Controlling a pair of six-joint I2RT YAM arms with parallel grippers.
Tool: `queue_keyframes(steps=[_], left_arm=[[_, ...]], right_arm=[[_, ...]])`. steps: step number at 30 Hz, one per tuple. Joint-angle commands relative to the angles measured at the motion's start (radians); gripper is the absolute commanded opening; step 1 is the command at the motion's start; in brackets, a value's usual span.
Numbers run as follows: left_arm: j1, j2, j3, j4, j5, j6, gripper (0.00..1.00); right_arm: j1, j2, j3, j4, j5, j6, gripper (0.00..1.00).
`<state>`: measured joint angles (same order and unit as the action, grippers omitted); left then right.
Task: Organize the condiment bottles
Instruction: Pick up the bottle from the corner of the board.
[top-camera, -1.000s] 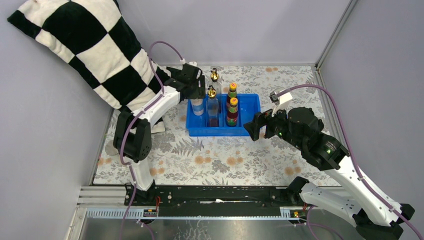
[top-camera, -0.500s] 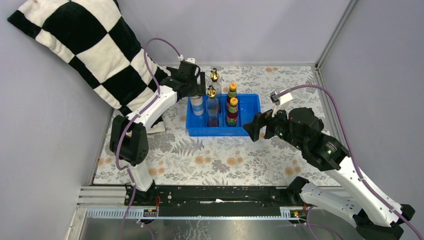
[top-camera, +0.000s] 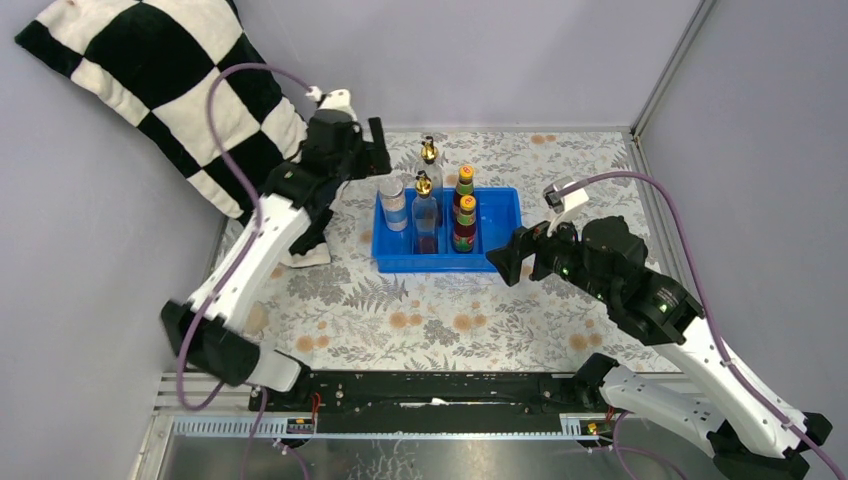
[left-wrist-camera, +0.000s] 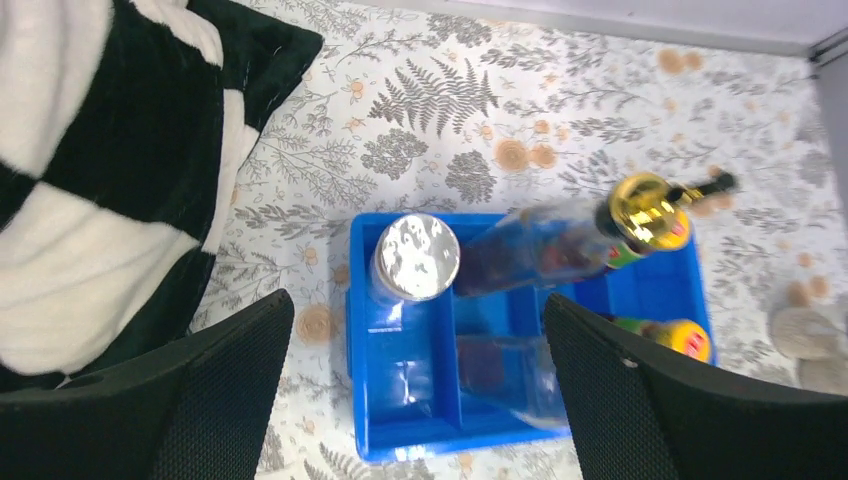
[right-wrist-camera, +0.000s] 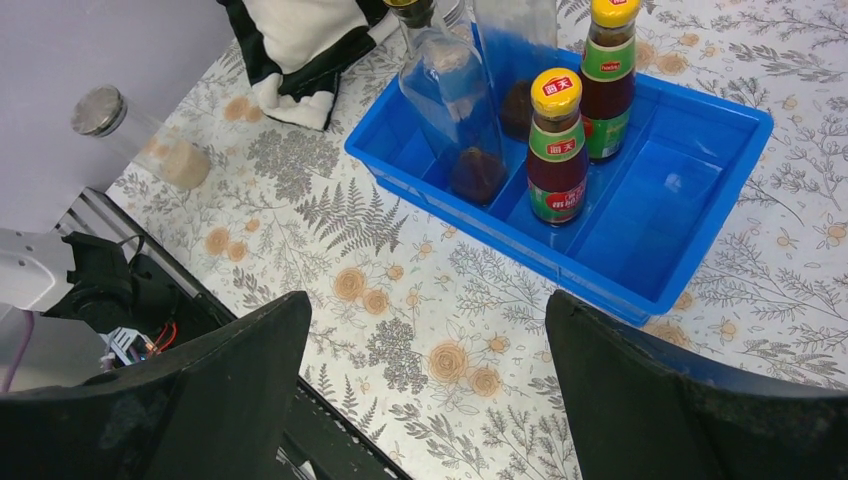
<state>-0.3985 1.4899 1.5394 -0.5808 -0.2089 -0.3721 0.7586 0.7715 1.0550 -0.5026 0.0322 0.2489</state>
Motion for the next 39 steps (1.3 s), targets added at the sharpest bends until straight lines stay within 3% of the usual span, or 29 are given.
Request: queue_keyframes(steps=[1, 11, 19, 25, 39], left_arm=[[0.003, -0.198, -0.120, -0.010, 0.072, -0.060, 0.99], [0.000, -0.706, -0.608, 0.088, 0.482, -0.174, 0.99], [-0.002, -0.966, -0.713, -0.043, 0.512, -0.202, 0.99], [-0.002, -0.993, -0.723, -0.048, 0.538, -0.213, 0.99], [-0.002, -0.857, -0.716, 0.034, 0.516, -0.193, 0.99]], right_arm=[[-0.004, -0.033, 0.003, 0.016, -0.022, 0.017, 0.95], [-0.003, -0.155, -0.124, -0.064, -0.031, 0.052, 0.96], [-0.004, -0.278, -0.220, -0.086, -0.117, 0.154, 0.98], [-0.004, -0.269, -0.240, -0.075, -0.149, 0.199, 0.98], [-0.004, -0.308, -0.250, -0.089, -0.130, 0.196, 0.99]])
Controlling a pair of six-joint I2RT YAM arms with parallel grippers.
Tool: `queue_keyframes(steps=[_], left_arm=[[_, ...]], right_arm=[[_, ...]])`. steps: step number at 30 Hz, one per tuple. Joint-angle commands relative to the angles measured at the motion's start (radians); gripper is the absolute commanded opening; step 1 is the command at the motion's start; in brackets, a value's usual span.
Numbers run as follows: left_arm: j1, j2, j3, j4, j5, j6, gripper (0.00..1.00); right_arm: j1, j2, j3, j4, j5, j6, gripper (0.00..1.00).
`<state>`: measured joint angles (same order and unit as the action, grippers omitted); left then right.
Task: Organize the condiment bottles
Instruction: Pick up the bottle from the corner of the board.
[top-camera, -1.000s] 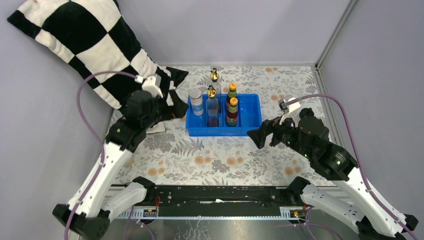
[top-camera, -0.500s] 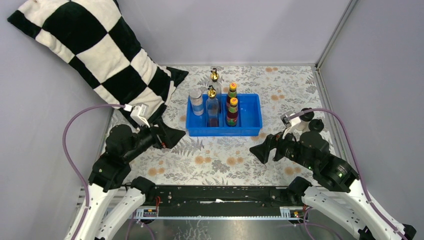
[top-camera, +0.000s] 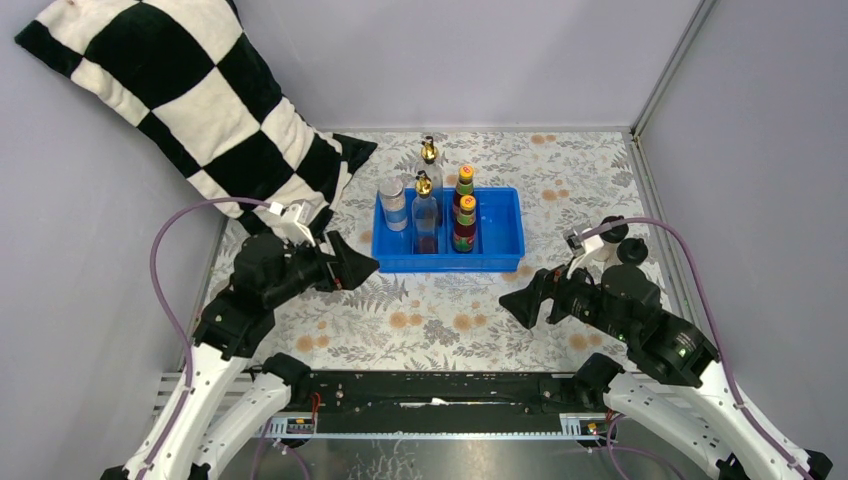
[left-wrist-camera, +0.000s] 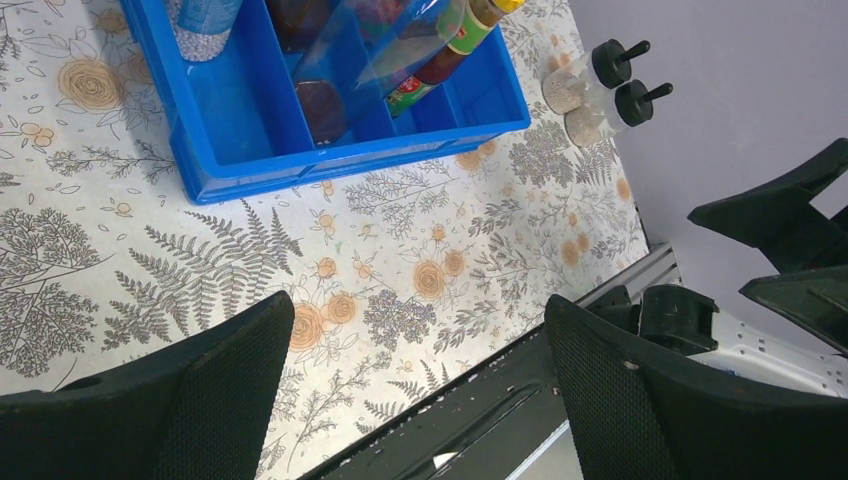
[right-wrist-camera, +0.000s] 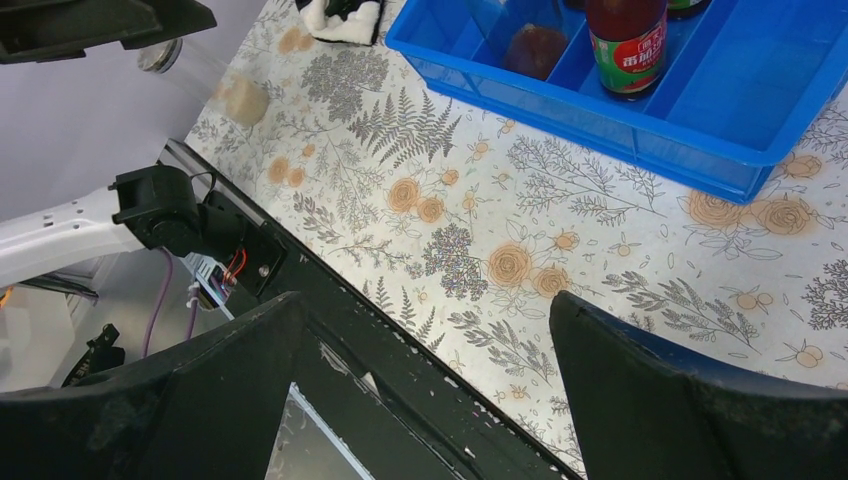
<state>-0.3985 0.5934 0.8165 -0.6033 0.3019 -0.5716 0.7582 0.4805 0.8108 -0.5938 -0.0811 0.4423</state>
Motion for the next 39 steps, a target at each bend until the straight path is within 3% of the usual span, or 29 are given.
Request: queue_keyframes(steps=[1, 9, 13, 18, 23, 27, 39], left_arm=[[-0.002, 0.053, 0.002, 0.077, 0.011, 0.001, 0.99], [-0.081, 0.267, 0.113, 0.102, -0.111, 0.002, 0.99], [-0.202, 0.378, 0.247, 0.059, -0.288, 0.015, 0.99], [-0.314, 0.546, 0.424, -0.136, -0.595, -0.033, 0.99], [-0.312, 0.505, 0.409, -0.222, -0.786, -0.136, 0.99], [-0.310, 0.511, 0.443, -0.383, -0.905, -0.220, 0.99], [-0.240, 0.400, 0.359, -0.565, -0.985, -0.344, 0.99]], right_arm=[[-0.003, -0.017, -0.002, 0.000, -0.017, -0.003, 1.00], [-0.003, 0.053, 0.032, 0.015, -0.024, -0.066, 1.00], [-0.003, 0.074, 0.025, 0.048, -0.043, -0.080, 1.00], [-0.003, 0.063, -0.005, 0.077, -0.068, -0.086, 1.00], [-0.003, 0.036, -0.033, 0.092, -0.105, -0.075, 1.00], [-0.003, 0.021, -0.051, 0.111, -0.141, -0.065, 1.00], [-0.003, -0.003, -0.084, 0.166, -0.231, -0.028, 1.00]])
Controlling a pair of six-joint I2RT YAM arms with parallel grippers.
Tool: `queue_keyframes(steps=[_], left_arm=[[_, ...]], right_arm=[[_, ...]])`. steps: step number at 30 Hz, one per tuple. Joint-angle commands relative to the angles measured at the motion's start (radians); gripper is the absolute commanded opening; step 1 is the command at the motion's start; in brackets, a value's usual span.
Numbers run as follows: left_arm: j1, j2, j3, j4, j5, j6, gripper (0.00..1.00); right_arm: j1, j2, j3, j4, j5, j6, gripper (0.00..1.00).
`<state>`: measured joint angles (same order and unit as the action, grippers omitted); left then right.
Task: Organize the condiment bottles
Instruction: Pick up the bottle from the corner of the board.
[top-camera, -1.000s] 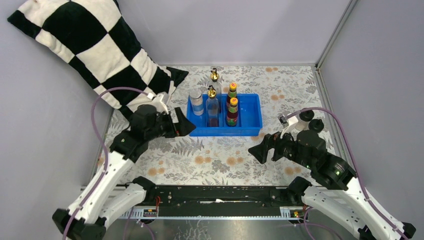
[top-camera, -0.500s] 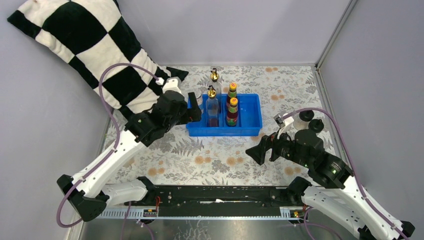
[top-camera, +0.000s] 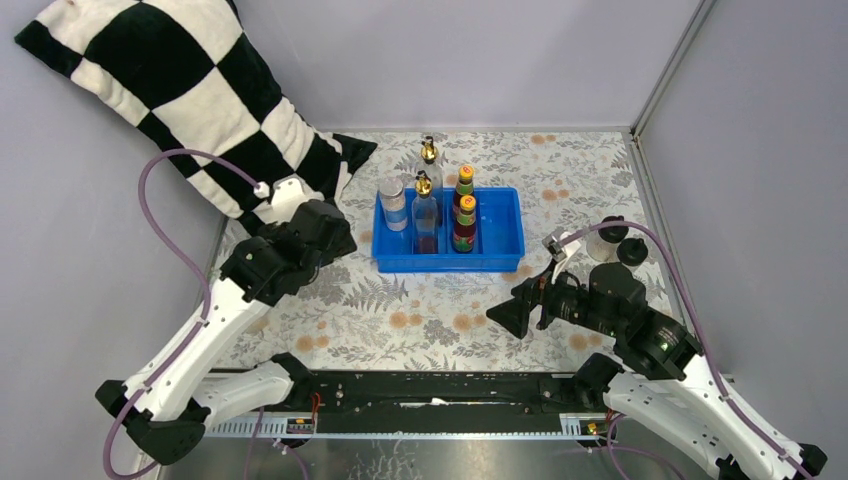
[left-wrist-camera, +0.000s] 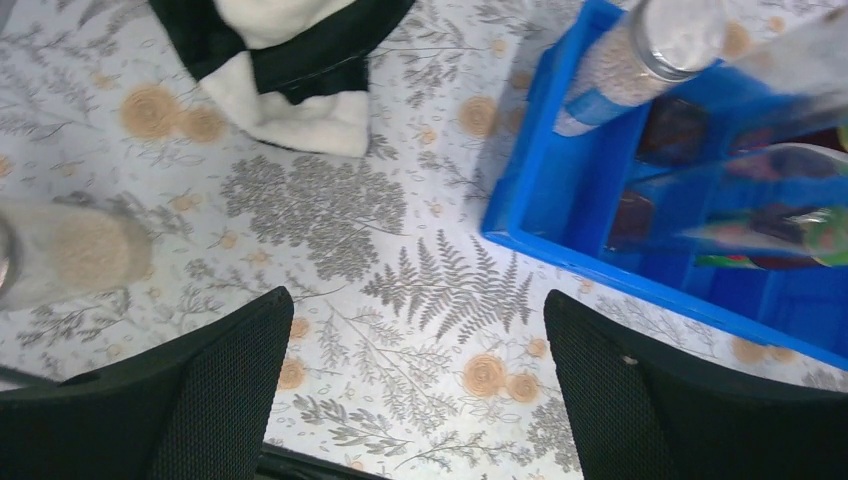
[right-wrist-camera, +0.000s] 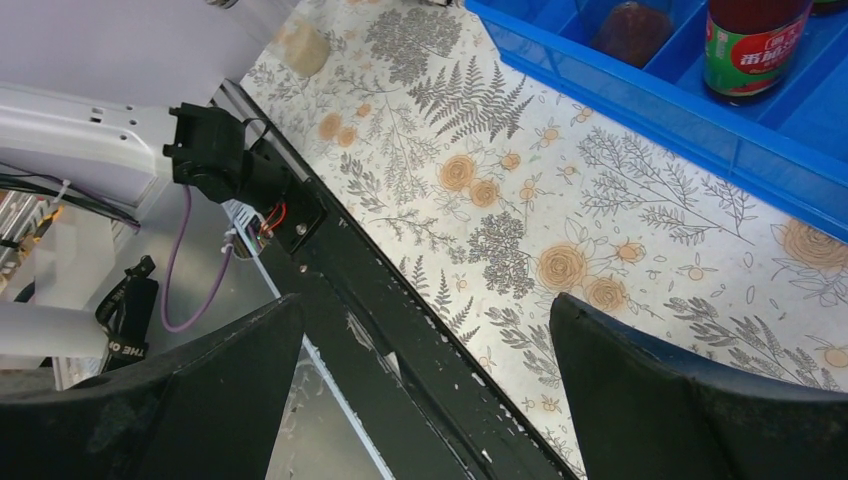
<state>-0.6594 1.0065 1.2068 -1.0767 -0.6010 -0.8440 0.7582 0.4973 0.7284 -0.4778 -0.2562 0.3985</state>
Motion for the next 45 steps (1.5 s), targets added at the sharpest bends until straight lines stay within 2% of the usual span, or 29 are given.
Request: queue_keyframes(steps=[1, 9, 12, 14, 18, 24, 31, 38, 45], left_arm=[[0.022, -0.019, -0.038, -0.093, -0.086, -0.082, 0.99], [0.029, -0.024, -0.074, -0.244, -0.137, -0.250, 0.99], [0.032, -0.046, -0.045, -0.359, -0.199, -0.348, 0.99], [0.048, -0.083, -0.035, -0.380, -0.234, -0.363, 0.99], [0.163, -0.126, -0.035, -0.381, -0.237, -0.340, 0.99], [0.416, 0.010, -0.050, -0.381, -0.190, -0.316, 0.99], [0.470, -0.034, -0.122, -0.381, -0.222, -0.429, 0.99], [0.588, 0.034, -0.090, -0.372, -0.258, -0.365, 0.99], [0.683, 0.052, -0.107, -0.281, -0.234, -0.237, 0.99]], right_arm=[[-0.003, -0.025, -0.002, 0.048, -0.060, 0.017, 1.00], [-0.003, -0.039, -0.032, 0.072, -0.122, 0.040, 1.00], [-0.003, -0.053, -0.028, 0.065, -0.132, 0.043, 1.00], [-0.003, -0.062, -0.033, 0.070, -0.135, 0.048, 1.00], [-0.003, -0.062, -0.028, 0.055, -0.139, 0.041, 1.00], [-0.003, -0.079, -0.066, 0.095, -0.139, 0.057, 1.00], [-0.003, -0.078, -0.073, 0.069, -0.140, 0.031, 1.00], [-0.002, -0.084, -0.095, 0.079, -0.156, 0.041, 1.00], [-0.003, -0.080, -0.088, 0.070, -0.154, 0.046, 1.00]])
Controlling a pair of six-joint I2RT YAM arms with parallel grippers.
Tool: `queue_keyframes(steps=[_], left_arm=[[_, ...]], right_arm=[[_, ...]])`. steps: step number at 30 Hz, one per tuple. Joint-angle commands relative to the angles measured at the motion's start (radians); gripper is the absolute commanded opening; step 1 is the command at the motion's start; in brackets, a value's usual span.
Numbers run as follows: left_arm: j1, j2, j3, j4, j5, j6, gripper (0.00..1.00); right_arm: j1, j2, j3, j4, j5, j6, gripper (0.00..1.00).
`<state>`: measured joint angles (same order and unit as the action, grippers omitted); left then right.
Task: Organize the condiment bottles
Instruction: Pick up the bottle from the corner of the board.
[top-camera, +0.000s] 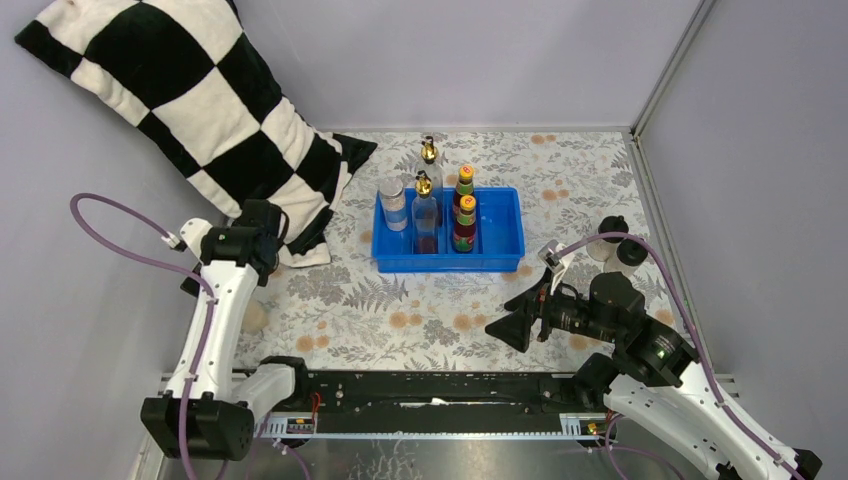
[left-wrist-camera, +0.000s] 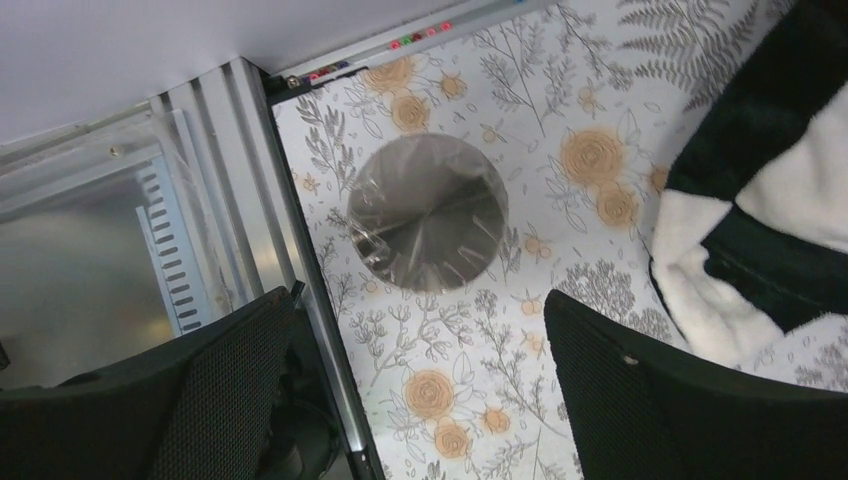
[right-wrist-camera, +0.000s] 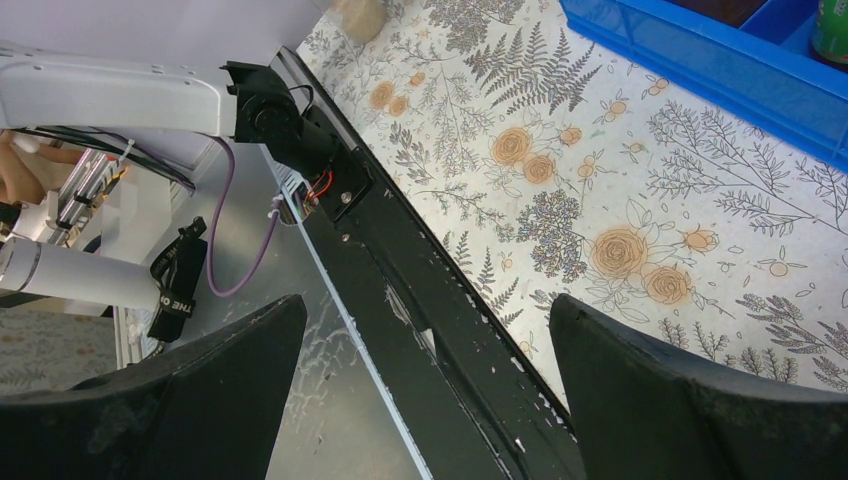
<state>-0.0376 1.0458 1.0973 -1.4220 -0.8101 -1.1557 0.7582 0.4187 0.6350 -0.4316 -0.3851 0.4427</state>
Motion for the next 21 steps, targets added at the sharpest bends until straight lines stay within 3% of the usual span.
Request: queue_keyframes(steps=[1, 6, 21], left_arm=[[0.093, 0.017, 0.000, 0.088, -0.009, 0.112, 0.99], [0.236, 0.028, -0.027, 0.188, 0.103, 0.232, 0.99], [0.413, 0.124, -0.110, 0.360, 0.270, 0.348, 0.99]], right_arm=[[-0.003, 0.001, 0.007, 0.025, -0.027, 0.003, 1.00], [-0.002, 0.012, 0.009, 0.031, -0.030, 0.007, 1.00], [-0.003, 0.031, -0.005, 0.040, -0.027, 0.013, 1.00]])
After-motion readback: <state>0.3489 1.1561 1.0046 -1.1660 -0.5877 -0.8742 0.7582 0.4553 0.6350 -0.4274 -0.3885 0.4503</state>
